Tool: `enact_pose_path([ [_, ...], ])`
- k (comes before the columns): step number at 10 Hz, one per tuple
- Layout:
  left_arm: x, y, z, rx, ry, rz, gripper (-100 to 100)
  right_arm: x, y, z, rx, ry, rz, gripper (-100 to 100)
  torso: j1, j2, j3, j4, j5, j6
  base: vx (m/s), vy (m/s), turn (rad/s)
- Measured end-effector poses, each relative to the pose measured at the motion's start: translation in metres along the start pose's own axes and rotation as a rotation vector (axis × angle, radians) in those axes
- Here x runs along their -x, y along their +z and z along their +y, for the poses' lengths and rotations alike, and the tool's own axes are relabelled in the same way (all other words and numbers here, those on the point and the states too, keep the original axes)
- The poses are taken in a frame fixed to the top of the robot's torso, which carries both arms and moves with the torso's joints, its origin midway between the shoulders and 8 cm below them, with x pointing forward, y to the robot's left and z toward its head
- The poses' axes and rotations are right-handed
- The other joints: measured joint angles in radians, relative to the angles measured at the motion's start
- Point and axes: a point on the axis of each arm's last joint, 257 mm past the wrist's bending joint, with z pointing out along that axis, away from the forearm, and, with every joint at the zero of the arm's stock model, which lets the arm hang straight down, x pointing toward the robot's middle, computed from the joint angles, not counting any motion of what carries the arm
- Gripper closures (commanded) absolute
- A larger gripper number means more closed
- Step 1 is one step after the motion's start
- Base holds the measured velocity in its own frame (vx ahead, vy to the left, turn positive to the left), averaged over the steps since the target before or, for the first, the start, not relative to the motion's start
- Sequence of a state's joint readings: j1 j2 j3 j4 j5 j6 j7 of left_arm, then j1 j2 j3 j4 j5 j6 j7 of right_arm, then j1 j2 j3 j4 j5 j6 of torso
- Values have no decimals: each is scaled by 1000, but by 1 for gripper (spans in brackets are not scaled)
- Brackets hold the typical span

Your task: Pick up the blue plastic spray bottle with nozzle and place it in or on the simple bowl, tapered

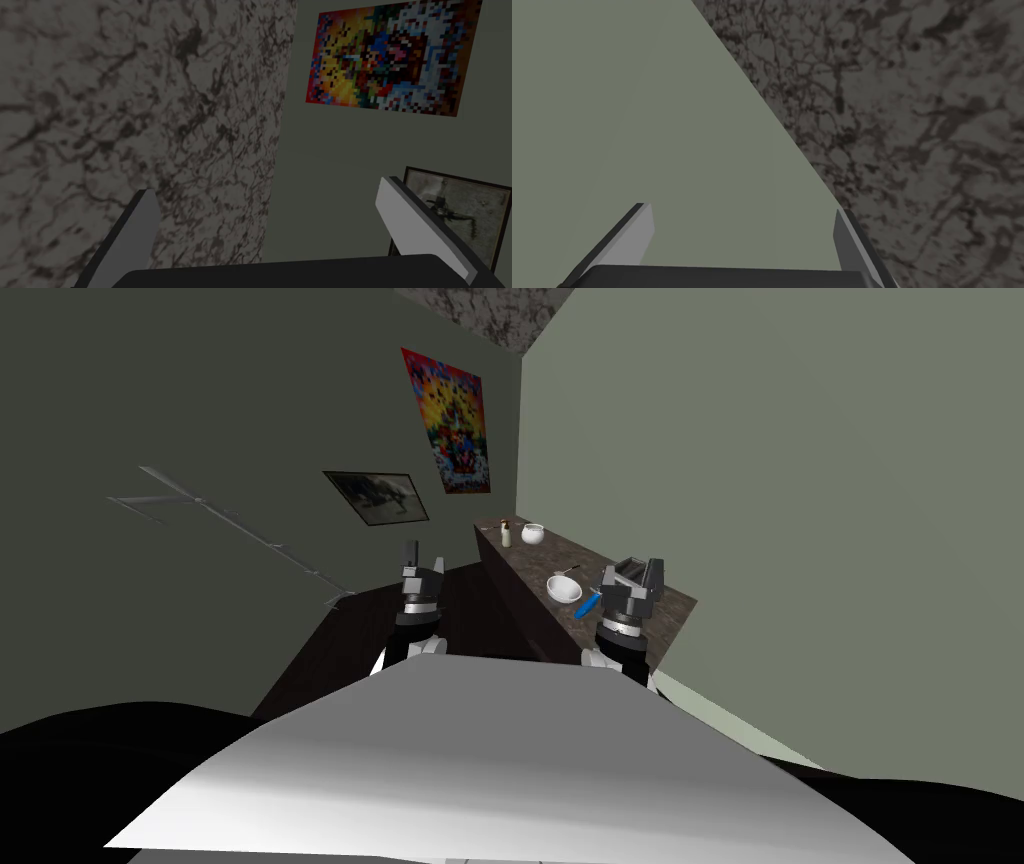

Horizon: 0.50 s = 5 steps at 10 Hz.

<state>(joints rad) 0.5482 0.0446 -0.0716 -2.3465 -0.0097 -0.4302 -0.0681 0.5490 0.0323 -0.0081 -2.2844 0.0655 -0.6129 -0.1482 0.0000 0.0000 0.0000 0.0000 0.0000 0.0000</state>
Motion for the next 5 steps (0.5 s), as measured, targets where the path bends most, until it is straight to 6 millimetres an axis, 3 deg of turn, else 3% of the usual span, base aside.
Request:
enact_pose_path([
  [2,0,0,0,0,0,0,0,-5,0,-4,-17,-10,39,-100,4,1,1,0,1,0,-20,83,-45],
  [5,0,0,0,0,0,0,0,-12,-1,-16,-69,-35,104,-100,9,1,1,0,2,0,-20,146,-61],
])
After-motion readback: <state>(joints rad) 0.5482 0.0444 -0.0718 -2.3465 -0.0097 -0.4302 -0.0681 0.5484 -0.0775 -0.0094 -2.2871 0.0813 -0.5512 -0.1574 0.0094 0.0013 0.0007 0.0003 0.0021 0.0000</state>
